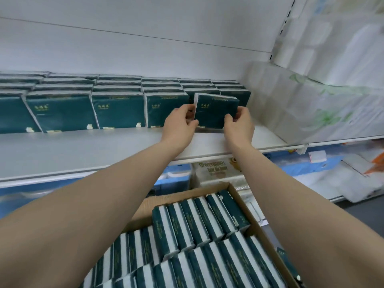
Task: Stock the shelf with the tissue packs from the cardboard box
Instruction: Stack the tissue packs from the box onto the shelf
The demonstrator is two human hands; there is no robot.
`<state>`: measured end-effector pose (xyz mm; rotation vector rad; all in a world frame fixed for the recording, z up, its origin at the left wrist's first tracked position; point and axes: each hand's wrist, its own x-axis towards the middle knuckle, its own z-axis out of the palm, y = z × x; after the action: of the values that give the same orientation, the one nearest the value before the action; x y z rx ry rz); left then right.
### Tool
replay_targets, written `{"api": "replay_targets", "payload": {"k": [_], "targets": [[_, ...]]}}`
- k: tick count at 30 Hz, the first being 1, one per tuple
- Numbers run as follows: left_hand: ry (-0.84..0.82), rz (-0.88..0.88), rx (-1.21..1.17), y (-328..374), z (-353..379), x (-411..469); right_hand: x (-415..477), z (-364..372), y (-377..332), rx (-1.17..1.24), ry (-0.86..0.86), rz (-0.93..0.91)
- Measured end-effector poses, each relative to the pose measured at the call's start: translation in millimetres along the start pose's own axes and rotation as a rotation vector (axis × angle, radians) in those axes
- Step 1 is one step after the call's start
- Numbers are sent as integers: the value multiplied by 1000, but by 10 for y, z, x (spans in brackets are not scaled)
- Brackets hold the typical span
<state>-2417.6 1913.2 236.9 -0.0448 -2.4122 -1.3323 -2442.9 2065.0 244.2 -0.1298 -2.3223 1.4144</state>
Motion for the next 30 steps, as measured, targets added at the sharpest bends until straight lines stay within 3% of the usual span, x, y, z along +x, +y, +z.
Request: {"api": "replay_targets", "payload": {"k": [11,30], "targets": [[51,20,17,-165,71,20,40,153,155,36,19,-43],[19,-41,-102,-197,76,19,82,216,225,-163,-89,-162]]}}
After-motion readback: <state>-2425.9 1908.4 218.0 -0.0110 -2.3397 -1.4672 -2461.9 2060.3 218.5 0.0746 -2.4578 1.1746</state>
